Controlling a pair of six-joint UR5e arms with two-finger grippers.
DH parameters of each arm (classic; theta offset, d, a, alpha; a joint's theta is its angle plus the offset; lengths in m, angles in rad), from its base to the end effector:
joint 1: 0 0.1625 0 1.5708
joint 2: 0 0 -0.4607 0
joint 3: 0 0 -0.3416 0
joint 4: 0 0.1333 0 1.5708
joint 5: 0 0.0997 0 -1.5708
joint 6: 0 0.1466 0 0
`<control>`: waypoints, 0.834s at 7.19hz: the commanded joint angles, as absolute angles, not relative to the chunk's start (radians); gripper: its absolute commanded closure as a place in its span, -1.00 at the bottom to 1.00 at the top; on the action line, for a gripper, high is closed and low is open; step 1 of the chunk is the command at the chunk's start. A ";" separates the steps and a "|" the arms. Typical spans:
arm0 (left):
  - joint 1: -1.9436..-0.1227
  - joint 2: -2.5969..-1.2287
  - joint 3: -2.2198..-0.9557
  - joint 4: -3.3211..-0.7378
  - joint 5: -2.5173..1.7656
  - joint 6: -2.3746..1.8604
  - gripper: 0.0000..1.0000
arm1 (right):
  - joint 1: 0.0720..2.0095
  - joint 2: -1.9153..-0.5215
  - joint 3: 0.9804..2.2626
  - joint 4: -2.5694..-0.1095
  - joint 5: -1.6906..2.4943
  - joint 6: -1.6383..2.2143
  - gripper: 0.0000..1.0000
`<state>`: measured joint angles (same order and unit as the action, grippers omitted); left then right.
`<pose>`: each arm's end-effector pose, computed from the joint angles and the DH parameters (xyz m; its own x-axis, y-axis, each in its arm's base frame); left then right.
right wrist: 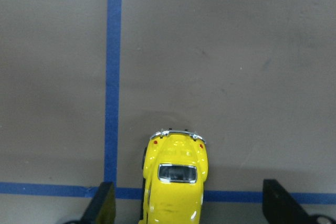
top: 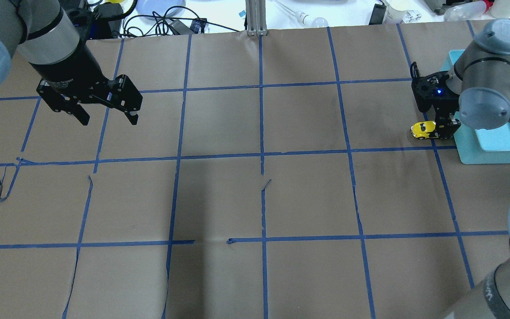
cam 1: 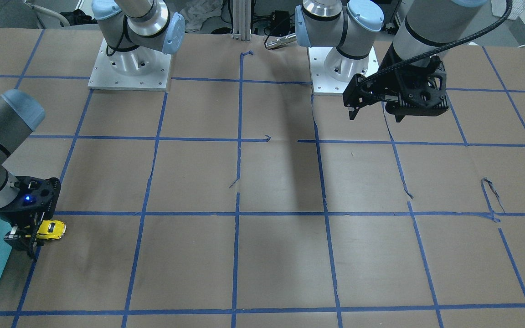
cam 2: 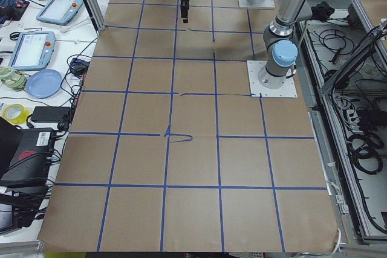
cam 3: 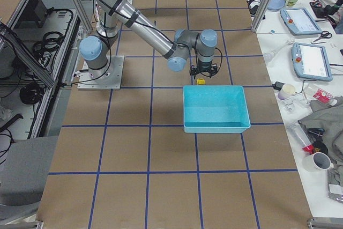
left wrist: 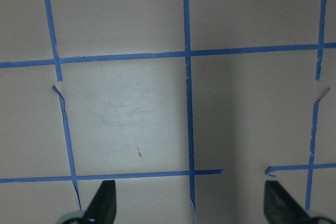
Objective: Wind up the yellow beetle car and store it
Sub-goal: 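Lift the car with the right gripper and carry it into the blue tray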
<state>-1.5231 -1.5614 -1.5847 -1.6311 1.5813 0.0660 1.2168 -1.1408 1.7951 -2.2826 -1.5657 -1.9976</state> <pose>-0.1112 -0.4331 0.4689 -0.9998 0.0188 -0.0062 0.0184 0.9977 0.0653 -0.0722 -0.5821 0.2327 0.0733 -0.9958 0.0544 -0.9972 -0.0724 0.0192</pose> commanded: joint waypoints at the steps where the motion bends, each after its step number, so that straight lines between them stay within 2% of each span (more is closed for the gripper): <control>1: -1.523 -1.557 -1.595 -1.631 1.580 0.045 -1.00 | 1.215 -1.124 1.792 -2.298 -1.566 -2.029 -1.00; 6: -1.523 -1.555 -1.598 -1.634 1.585 0.055 -1.00 | 1.147 -1.109 1.807 -2.303 -1.552 -2.002 -0.94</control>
<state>-1.5222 -1.5543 -1.5973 -1.6325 1.5832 0.0550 1.1520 -1.1087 1.7982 -2.3060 -1.5580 -2.0083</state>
